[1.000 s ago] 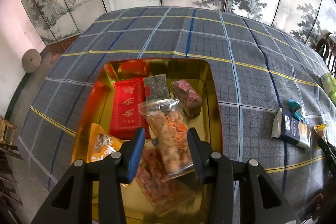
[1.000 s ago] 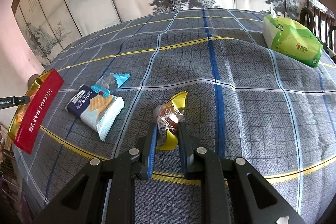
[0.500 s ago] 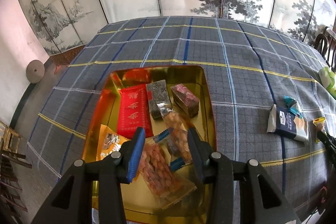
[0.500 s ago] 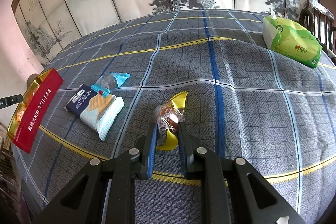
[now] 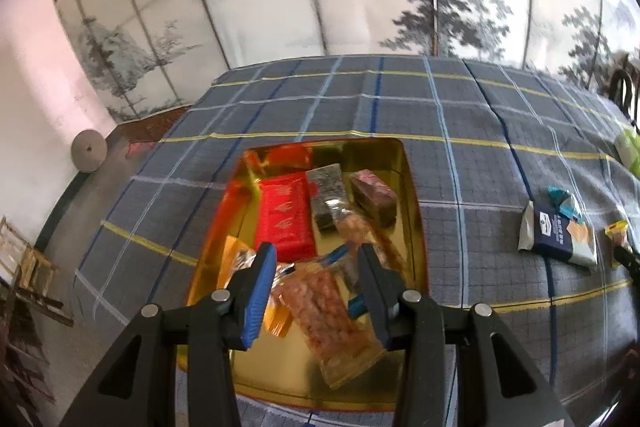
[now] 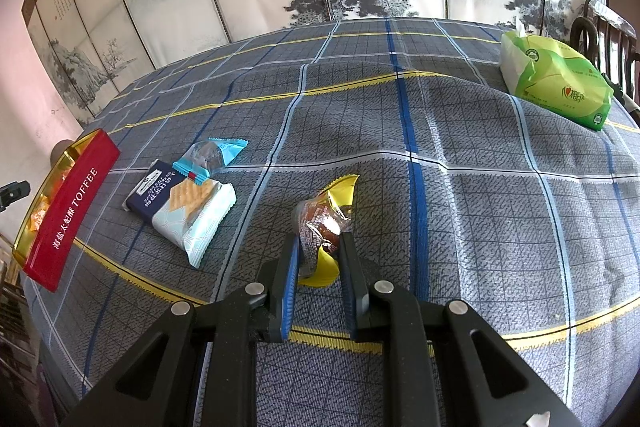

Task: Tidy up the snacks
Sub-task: 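Open the left gripper to release the twist-snack bag into the tray, then carry the yellow-wrapped pastry into the tray with the right gripper and release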

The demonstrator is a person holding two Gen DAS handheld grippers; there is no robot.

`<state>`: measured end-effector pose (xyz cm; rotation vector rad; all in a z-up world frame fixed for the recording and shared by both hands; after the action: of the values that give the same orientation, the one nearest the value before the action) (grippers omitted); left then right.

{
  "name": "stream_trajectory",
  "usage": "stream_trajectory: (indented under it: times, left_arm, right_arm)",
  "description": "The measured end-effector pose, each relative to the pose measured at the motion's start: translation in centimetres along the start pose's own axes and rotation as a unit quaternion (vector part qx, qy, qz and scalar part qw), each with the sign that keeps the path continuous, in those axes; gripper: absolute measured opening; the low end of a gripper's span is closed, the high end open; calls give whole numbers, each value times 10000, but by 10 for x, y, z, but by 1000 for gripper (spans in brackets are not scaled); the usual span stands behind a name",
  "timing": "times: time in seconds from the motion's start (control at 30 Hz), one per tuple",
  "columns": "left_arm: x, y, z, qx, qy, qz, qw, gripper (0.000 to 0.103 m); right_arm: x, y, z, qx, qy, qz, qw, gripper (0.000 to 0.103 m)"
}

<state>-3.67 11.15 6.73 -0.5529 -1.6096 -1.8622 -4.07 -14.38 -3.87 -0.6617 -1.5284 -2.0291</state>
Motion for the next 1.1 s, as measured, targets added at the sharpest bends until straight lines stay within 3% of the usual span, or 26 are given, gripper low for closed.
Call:
stream_trajectory:
  times: [0.2, 0.37, 0.67, 0.77, 0.9, 1.1]
  left_arm:
    - [16, -22, 16, 419, -200, -143, 9988, 43]
    - [36, -46, 26, 622, -8, -601, 9963, 43]
    - [38, -84, 58, 1164, 253, -334, 9923, 43]
    - [35, -95, 66, 1318, 173, -241, 9908, 43]
    - [40, -109, 76, 1528, 255, -461, 9869, 43]
    - [39, -125, 86, 1607, 424, -371, 9854, 43]
  right_arm:
    - [0, 0, 0, 8, -4, -2, 10000, 18]
    - [1, 0, 0, 12, -6, -3, 10000, 18]
    - [1, 0, -1, 74, -22, -25, 10000, 18]
    - [2, -1, -1, 66, -14, -24, 10000, 18]
    - [2, 2, 0, 99, -10, -7, 10000, 18]
    - [6, 0, 7, 163, 50, -42, 9998, 18]
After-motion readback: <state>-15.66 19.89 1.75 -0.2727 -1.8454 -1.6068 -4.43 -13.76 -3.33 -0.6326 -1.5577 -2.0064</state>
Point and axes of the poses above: each gripper's, at about its wrist camera, not at the fingertips, and x roughly against the way its jaws point, z to its left, y to its top, the point moved 3 cm from there along -x, roughly the way its jaws point, and after that the axes turned 6 degrees about -z, right-handed, at the moved point
